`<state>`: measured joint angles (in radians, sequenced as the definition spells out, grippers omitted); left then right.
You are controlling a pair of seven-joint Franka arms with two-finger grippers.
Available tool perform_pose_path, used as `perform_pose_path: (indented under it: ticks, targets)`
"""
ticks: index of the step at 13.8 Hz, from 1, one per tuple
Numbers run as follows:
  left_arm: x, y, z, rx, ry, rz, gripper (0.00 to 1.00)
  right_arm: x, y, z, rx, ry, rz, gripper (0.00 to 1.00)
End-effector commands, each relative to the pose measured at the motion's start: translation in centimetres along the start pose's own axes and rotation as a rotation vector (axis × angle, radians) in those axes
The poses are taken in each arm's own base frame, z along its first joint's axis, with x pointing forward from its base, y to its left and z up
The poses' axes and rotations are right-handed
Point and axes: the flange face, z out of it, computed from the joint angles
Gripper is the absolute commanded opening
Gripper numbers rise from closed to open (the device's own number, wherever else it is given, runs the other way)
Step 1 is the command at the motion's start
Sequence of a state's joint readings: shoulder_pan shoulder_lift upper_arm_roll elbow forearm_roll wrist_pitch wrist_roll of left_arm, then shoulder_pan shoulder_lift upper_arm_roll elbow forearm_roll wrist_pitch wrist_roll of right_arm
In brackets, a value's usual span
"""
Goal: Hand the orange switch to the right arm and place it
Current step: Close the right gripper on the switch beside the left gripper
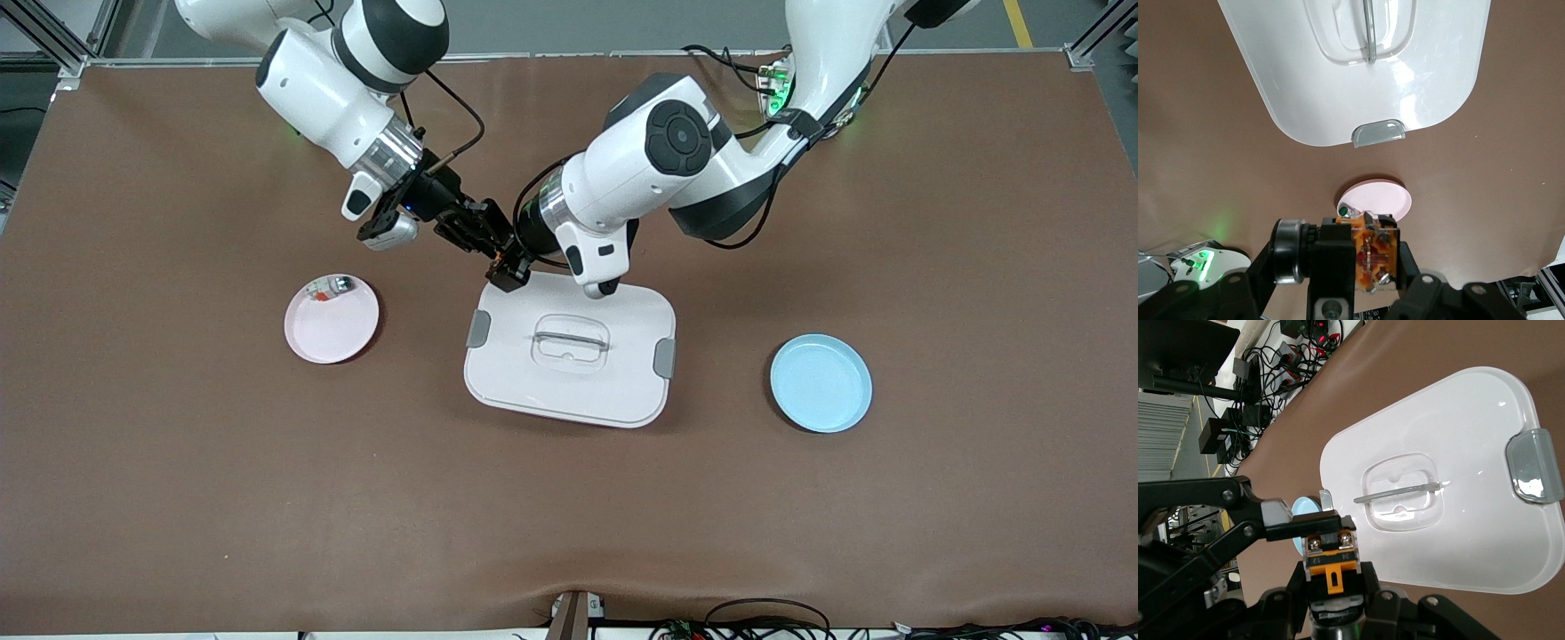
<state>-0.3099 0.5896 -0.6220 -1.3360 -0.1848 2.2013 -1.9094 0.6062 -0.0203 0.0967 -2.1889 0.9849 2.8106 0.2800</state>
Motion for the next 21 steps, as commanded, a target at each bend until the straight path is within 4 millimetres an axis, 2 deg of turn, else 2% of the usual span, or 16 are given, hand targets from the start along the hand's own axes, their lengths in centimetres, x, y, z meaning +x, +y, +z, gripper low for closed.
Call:
perform_pose_path:
  ticks: [1,2,3,5,7,10,11,16,21]
  targets:
    - [-0.6,0.7,-0.4,-0.018,-0.027,-0.01,0.0,-0.7,-0.2,1.1,0.003,-0.019,0.026,0.0]
    - [-0.6,0.7,-0.4,-0.018,-0.027,-0.008,0.04,-0.7,-0.2,1.1,0.003,-0.019,0.026,0.0]
    - [-0.5,0.8,-0.5,-0.019,-0.027,-0.01,0.14,-0.7,-0.2,1.0,0.004,-0.019,0.026,0.0]
    - [-0.5,0.7,-0.6,-0.02,-0.027,-0.007,0.18,-0.7,-0.3,1.0,0.005,-0.02,0.024,0.0]
    - [-0.5,0.7,-0.6,-0.019,-0.026,-0.007,0.3,-0.7,-0.3,1.1,0.005,-0.021,0.023,0.0]
    - [-0.6,0.8,-1.1,-0.028,-0.02,-0.002,0.86,-0.6,-0.5,1.4,0.005,-0.022,0.022,0.0]
    - [-0.6,0.8,-1.3,-0.033,-0.019,0.0,1.0,-0.5,-0.6,1.4,0.007,-0.022,0.023,0.0]
    - [0.2,1.4,-2.4,-0.054,-0.005,-0.002,1.0,-0.4,-0.5,1.4,0.006,-0.021,0.013,0.0]
    - [0.9,1.6,-5.5,-0.082,0.062,0.056,1.0,-0.1,0.0,1.9,-0.023,-0.069,-0.128,0.0]
